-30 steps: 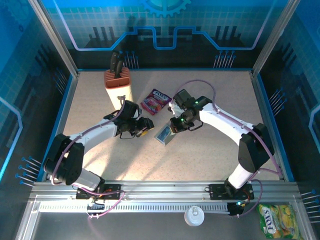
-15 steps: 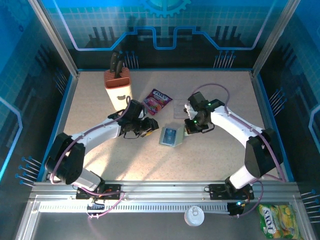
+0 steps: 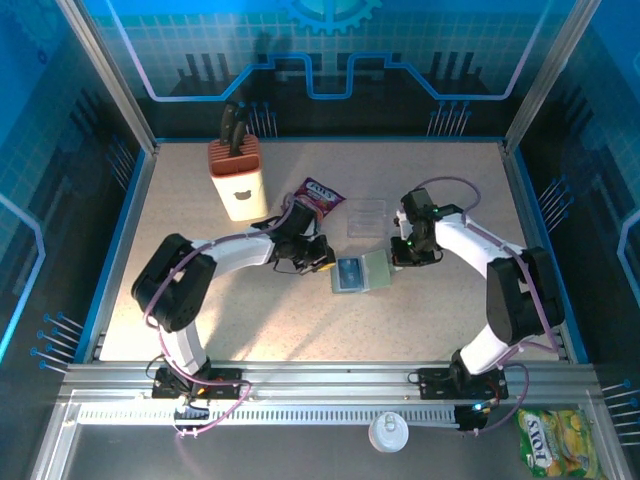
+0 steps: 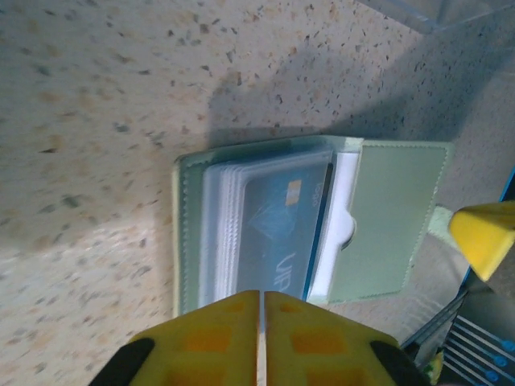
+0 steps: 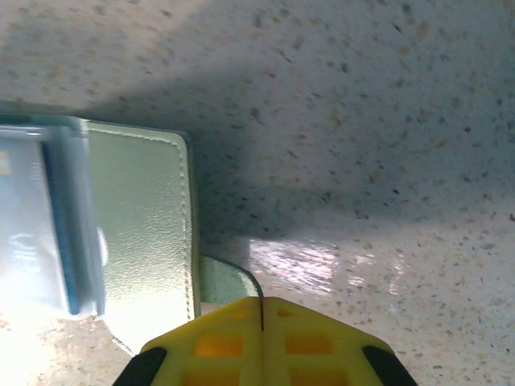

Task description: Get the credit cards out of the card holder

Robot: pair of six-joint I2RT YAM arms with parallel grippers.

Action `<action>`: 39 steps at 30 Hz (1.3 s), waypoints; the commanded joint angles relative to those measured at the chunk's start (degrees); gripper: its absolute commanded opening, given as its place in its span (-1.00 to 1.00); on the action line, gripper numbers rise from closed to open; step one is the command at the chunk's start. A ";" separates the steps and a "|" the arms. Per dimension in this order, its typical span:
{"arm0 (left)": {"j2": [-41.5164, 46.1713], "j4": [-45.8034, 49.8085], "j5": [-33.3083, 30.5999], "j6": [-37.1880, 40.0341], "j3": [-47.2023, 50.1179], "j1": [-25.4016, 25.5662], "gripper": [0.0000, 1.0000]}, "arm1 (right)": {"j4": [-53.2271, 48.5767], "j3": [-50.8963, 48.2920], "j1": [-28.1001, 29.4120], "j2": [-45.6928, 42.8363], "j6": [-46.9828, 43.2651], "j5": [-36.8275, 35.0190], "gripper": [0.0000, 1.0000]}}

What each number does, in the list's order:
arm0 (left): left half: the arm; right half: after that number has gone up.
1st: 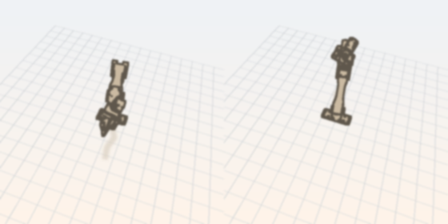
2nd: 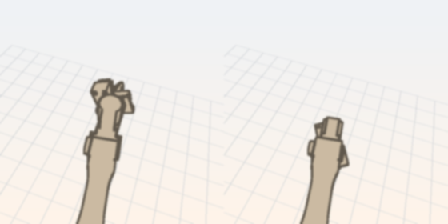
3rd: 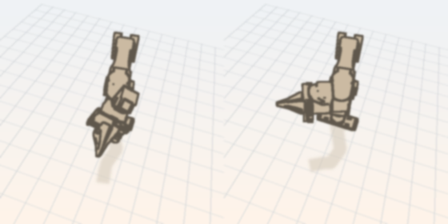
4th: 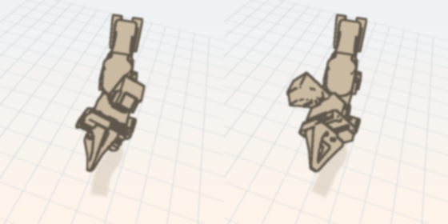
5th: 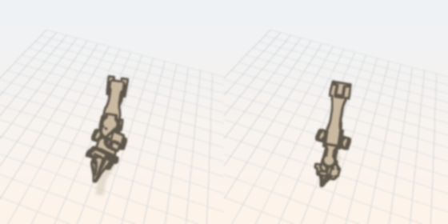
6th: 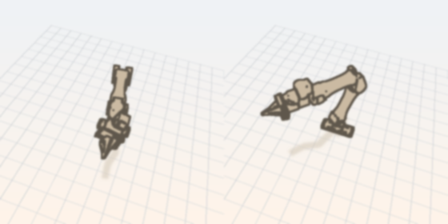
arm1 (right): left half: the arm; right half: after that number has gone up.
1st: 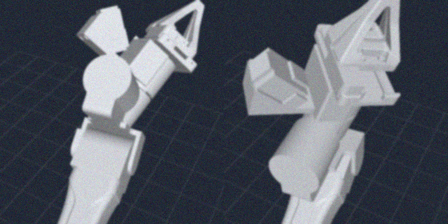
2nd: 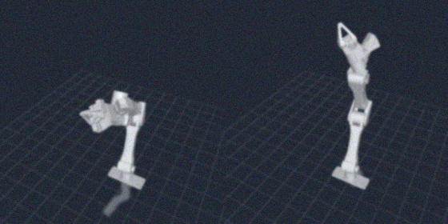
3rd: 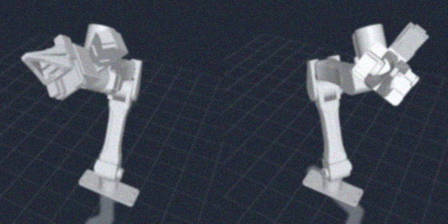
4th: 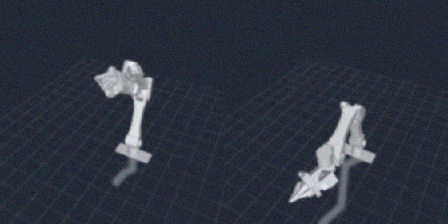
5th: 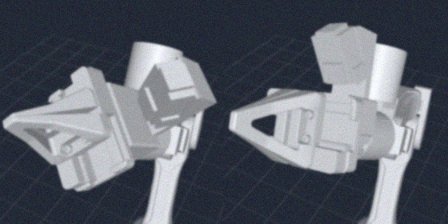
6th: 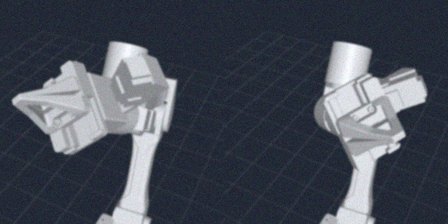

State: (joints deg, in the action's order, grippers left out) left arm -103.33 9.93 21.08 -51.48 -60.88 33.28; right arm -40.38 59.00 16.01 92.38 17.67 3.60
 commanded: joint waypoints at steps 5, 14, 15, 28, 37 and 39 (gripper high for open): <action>-5.15 -0.19 1.84 -1.12 -4.37 0.58 -0.93 | 3.29 -3.75 -2.45 -0.01 4.09 -1.86 -1.00; -9.02 3.62 1.39 -0.51 -6.16 0.56 -1.00 | 6.55 -9.99 -2.19 -0.80 6.87 -1.19 -1.00; -9.18 4.39 1.10 -0.41 -6.13 0.45 -1.00 | 6.84 -10.29 -2.13 -0.59 7.05 -1.38 -1.00; -9.00 5.62 0.41 -0.64 -2.64 -0.24 -1.00 | 6.55 -8.95 -1.83 0.26 6.60 -4.43 -0.90; -7.61 4.87 0.41 -1.76 -0.80 -0.56 -1.00 | 3.64 -6.00 -1.78 -1.37 5.89 -6.58 -0.68; -7.44 4.26 0.78 -2.28 -0.47 -0.54 -1.00 | 2.35 -5.87 -1.79 -2.63 5.98 -7.23 -0.53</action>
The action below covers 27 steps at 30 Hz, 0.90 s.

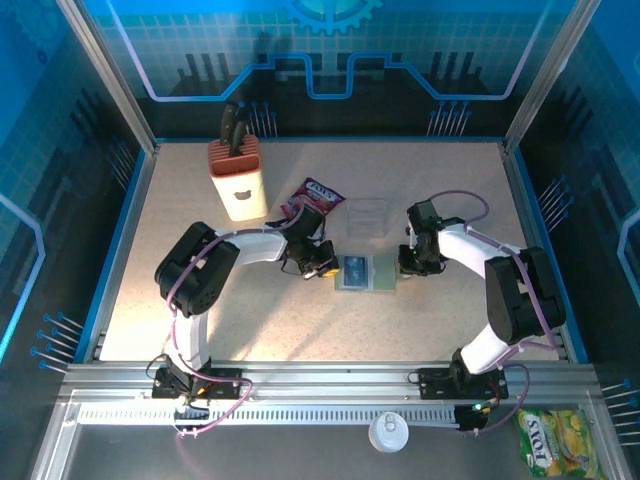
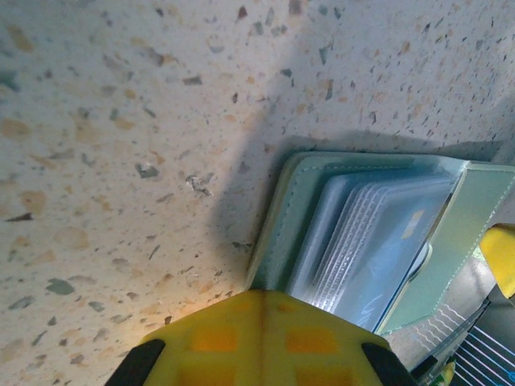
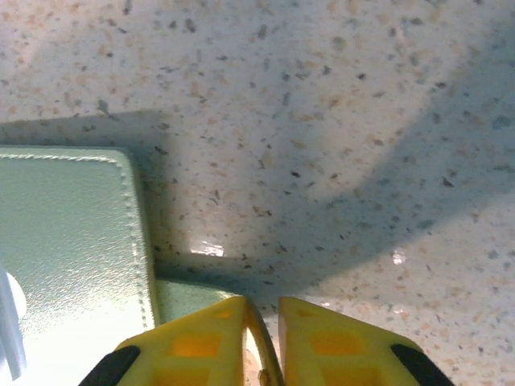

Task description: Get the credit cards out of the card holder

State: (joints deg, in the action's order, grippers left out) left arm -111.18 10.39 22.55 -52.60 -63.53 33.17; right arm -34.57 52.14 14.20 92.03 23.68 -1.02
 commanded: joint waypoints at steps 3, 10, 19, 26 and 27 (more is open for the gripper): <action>0.51 3.62 -0.39 -1.30 2.20 -0.43 -1.00 | -5.70 1.65 0.12 -4.38 0.22 -3.33 -0.37; 0.61 4.11 -0.31 -0.64 1.74 -0.48 -1.00 | -13.19 6.51 0.43 -8.16 0.04 -8.79 -0.16; 0.78 3.85 -0.05 -0.67 1.39 -0.48 -1.00 | -14.54 15.31 11.49 -6.36 3.27 -1.68 -0.20; 0.77 4.08 -0.04 -0.53 1.39 -0.55 -1.00 | -13.17 16.58 18.23 2.93 7.54 -2.35 -0.12; 0.75 4.03 -0.05 -0.49 1.39 -0.48 -1.00 | -13.02 16.06 18.24 3.66 7.86 -3.32 -0.06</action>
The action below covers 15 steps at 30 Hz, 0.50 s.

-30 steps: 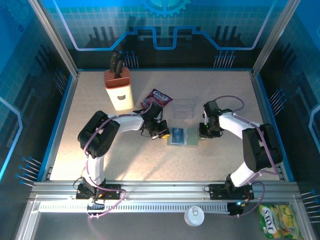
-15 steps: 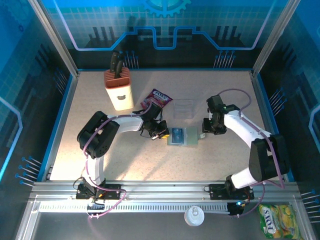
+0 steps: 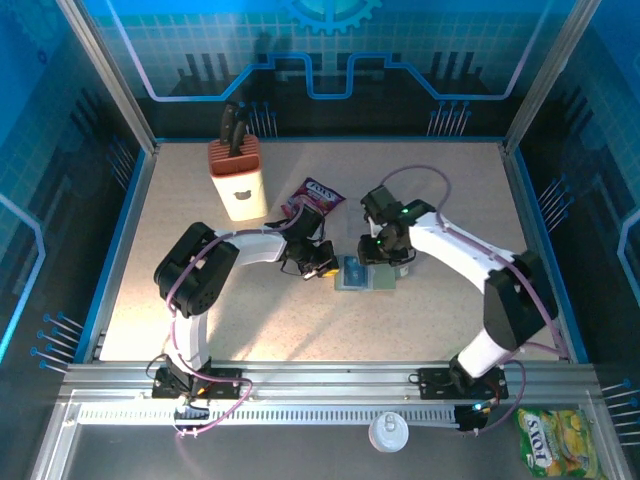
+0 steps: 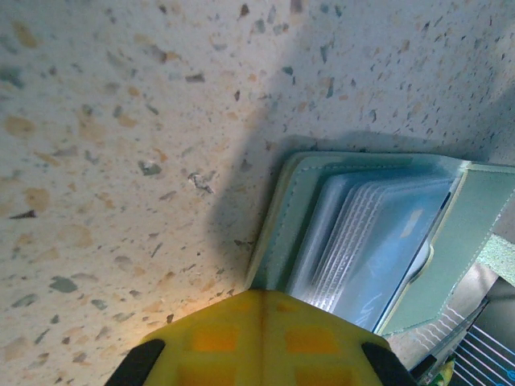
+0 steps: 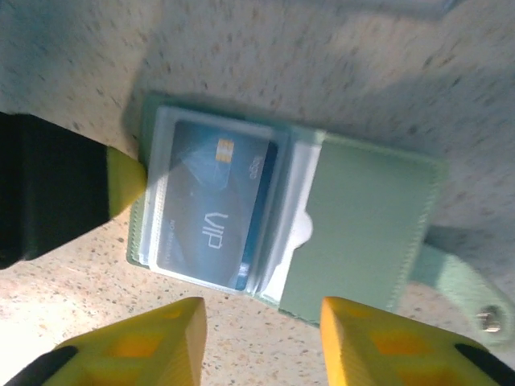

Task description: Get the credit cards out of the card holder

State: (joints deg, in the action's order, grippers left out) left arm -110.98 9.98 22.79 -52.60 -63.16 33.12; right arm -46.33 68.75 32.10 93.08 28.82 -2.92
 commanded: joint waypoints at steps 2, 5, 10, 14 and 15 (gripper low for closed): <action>0.58 4.44 -0.33 -0.51 1.02 -0.49 -1.00 | -1.62 -1.20 0.16 3.74 2.99 -4.25 0.05; 0.50 4.52 -0.04 -0.28 0.84 -0.54 -1.00 | -2.59 -2.00 -0.68 4.78 3.00 -7.56 0.19; 0.06 4.33 0.20 -0.18 0.84 -0.91 -1.00 | -0.99 -4.16 -3.15 5.59 2.31 -7.06 0.27; 0.15 4.20 0.24 -0.06 1.01 -1.06 -1.00 | -0.42 -4.29 -3.80 7.42 1.95 -5.71 0.36; 0.17 4.17 0.16 -0.05 1.15 -1.09 -1.00 | -0.18 -4.41 -3.92 7.71 2.01 -5.63 0.46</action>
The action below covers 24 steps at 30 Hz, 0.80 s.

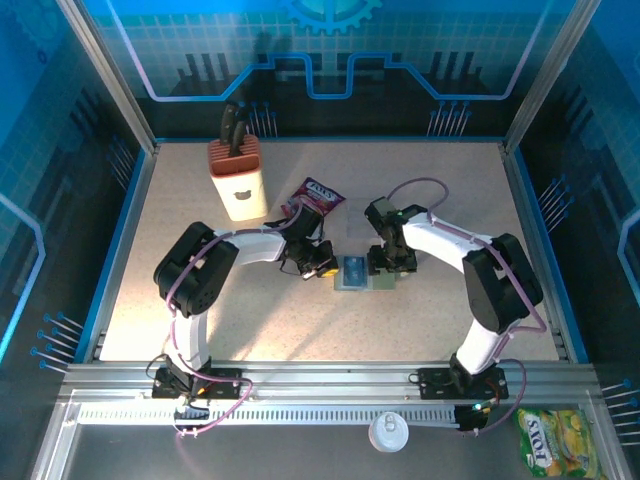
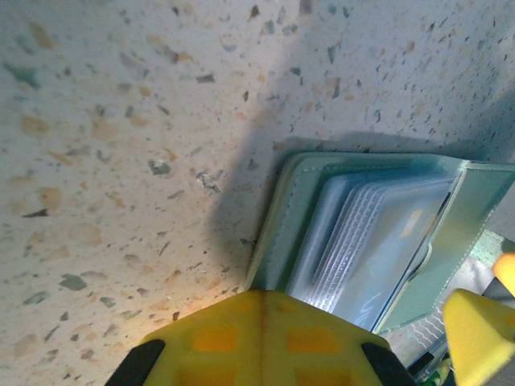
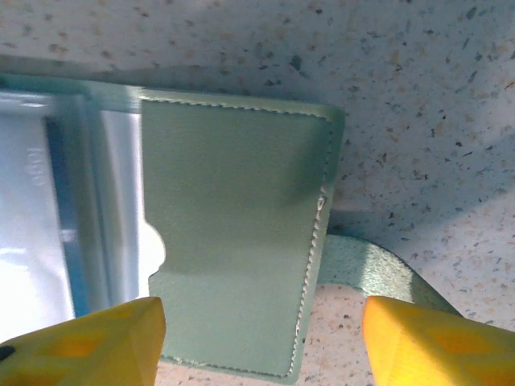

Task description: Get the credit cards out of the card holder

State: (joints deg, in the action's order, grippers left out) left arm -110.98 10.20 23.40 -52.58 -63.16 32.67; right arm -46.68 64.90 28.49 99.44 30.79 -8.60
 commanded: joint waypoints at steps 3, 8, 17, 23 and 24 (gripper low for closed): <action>0.23 3.71 -0.37 -0.24 1.46 -0.65 -1.00 | 0.68 -0.95 -0.72 2.19 0.07 0.25 0.50; 0.27 3.25 -0.28 -0.34 1.83 -0.77 -1.00 | 1.36 -1.60 -1.66 3.73 -0.06 -0.54 0.60; -0.31 3.26 -0.04 -0.25 1.46 -1.02 -1.00 | 2.30 -2.42 -2.64 5.78 -1.16 -1.02 0.59; 0.56 3.25 -0.11 -0.07 0.89 -1.24 -1.00 | 0.10 -0.49 -3.09 7.65 -3.18 0.88 0.54; 0.79 3.25 -0.11 0.00 0.77 -1.23 -1.00 | 0.06 -0.39 -3.20 7.67 -3.35 1.12 0.54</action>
State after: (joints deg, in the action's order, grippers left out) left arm -110.96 9.87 23.88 -52.58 -62.83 32.34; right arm -44.86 64.82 26.44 104.16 28.64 -6.52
